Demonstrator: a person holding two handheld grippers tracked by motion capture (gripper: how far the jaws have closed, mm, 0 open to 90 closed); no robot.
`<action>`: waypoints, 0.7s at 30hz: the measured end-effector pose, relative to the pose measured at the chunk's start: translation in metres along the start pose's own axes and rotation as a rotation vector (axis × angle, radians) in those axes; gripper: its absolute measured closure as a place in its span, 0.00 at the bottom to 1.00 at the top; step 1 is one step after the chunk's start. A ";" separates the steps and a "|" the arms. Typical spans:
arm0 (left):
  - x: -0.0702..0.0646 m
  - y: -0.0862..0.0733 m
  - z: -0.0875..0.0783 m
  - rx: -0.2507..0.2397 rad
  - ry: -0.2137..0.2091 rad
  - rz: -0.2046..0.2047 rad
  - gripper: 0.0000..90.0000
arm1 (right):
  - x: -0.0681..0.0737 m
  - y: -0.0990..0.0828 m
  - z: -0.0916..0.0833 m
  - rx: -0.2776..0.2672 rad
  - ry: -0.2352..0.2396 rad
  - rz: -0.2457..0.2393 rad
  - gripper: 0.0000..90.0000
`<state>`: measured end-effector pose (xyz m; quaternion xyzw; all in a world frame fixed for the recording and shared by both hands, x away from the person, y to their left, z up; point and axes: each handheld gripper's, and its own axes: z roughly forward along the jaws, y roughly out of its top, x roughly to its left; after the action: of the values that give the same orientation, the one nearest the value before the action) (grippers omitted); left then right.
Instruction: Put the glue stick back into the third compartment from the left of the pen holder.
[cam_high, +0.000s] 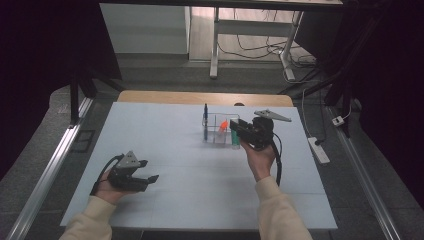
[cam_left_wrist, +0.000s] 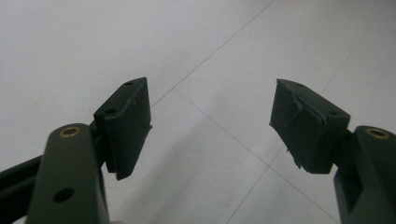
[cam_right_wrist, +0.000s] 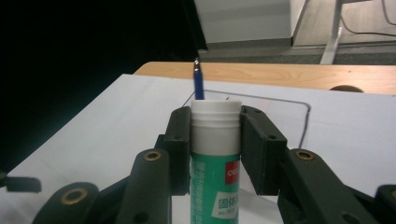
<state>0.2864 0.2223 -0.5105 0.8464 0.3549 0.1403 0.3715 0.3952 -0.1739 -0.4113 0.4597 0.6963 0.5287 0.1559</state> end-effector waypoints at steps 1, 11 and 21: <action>0.000 0.000 0.000 -0.001 0.001 0.000 0.32 | -0.001 0.001 0.000 -0.004 -0.005 0.003 0.71; 0.001 0.000 0.000 -0.002 0.000 0.000 0.32 | -0.012 0.015 0.003 -0.052 -0.037 0.018 0.71; 0.000 0.000 0.000 -0.003 -0.001 0.001 0.32 | -0.020 0.021 0.013 -0.069 -0.070 0.018 0.71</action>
<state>0.2863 0.2228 -0.5103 0.8460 0.3541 0.1407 0.3729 0.4249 -0.1818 -0.4035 0.4786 0.6677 0.5373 0.1909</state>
